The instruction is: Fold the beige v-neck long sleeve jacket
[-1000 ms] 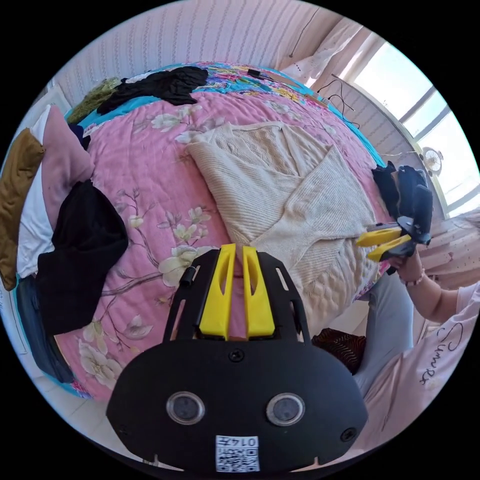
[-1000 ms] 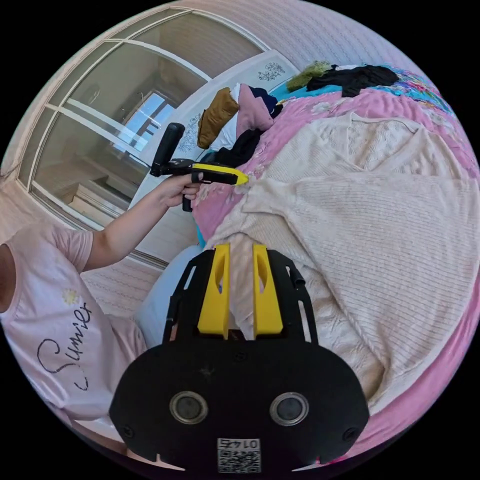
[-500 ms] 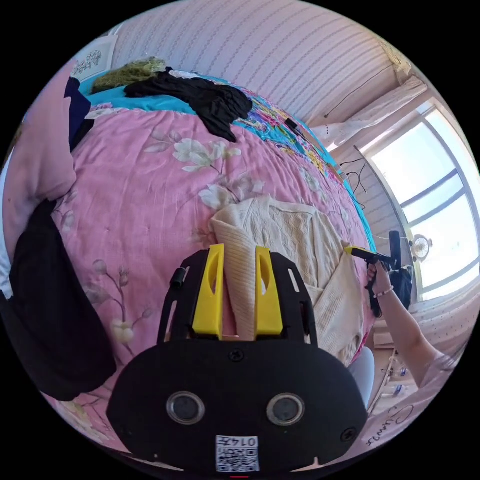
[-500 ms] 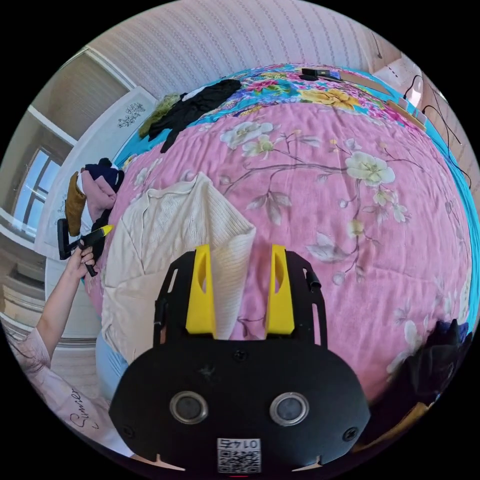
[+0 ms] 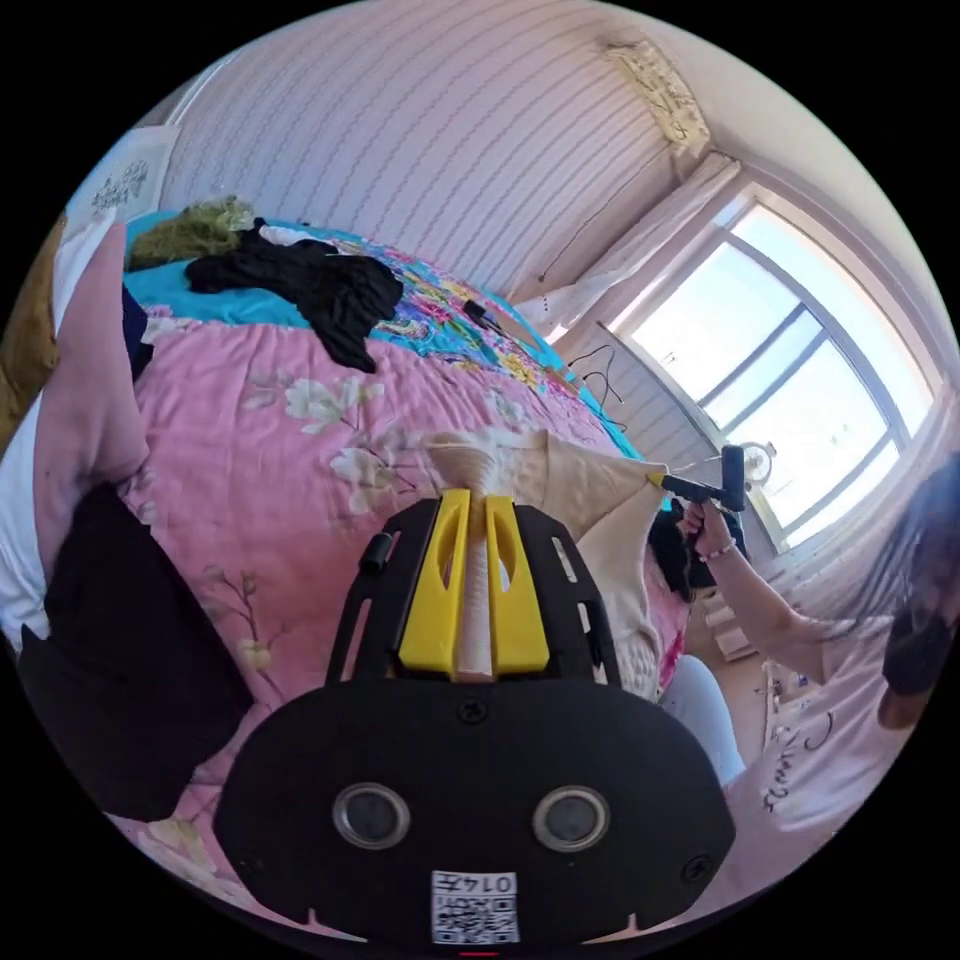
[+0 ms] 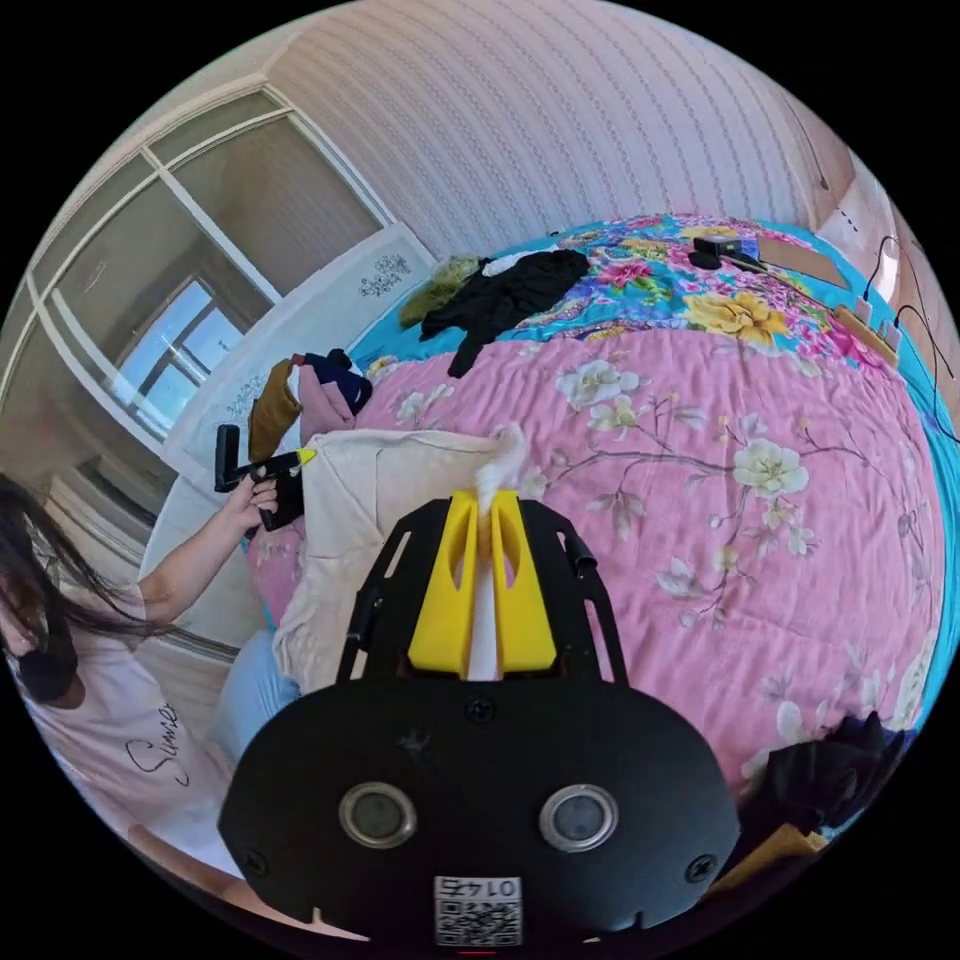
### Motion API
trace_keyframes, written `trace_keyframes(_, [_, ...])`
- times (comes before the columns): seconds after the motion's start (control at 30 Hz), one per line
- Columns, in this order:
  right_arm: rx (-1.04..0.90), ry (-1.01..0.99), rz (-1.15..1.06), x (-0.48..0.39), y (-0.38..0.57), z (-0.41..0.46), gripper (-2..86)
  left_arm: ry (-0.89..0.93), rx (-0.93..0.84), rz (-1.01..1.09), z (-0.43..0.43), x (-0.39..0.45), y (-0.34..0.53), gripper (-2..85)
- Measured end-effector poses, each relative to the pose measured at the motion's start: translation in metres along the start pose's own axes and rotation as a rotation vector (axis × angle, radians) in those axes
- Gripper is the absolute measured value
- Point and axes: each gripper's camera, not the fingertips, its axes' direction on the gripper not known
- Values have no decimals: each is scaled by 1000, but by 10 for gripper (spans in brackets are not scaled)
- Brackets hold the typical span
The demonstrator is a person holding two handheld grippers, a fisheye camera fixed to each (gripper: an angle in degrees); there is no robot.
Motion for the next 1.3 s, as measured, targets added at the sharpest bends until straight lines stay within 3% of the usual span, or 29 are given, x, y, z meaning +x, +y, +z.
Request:
trace_keyframes(0.17, [-112,-30,-158,-52,94,-17,17,81,-134,63,-40,26,122,23])
trace_keyframes(0.3, [-336,49,-2,-58,173,6,25,-52,-290,-61,-31,26,194,11])
trace_keyframes(0.43, [-305,-6,151,-60,199,-7,22,-117,-276,-114,-47,43,229,-5])
trace_keyframes(0.57, [-231,55,143,-78,192,-29,10,-185,-268,38,-50,100,231,-9])
trace_keyframes(0.67, [-186,132,20,-119,164,-26,2,-209,-274,221,-14,164,239,-10])
trace_keyframes(0.87, [-297,118,-267,-225,94,85,-3,-160,-192,349,79,265,264,-10])
trace_keyframes(0.93, [-314,196,-288,-245,80,128,-4,-237,-152,386,99,280,274,-10])
trace_keyframes(1.0, [-485,295,-282,-242,84,177,-4,-262,-306,378,137,280,291,-10])
trace_keyframes(1.07, [-356,342,-288,-244,91,184,-5,-251,-179,357,143,280,316,-9])
trace_keyframes(1.2, [-473,398,-370,-260,89,185,-5,-270,-208,429,140,302,320,-9])
trace_keyframes(1.3, [-391,388,-320,-256,77,168,-5,-274,-155,471,131,325,328,-9])
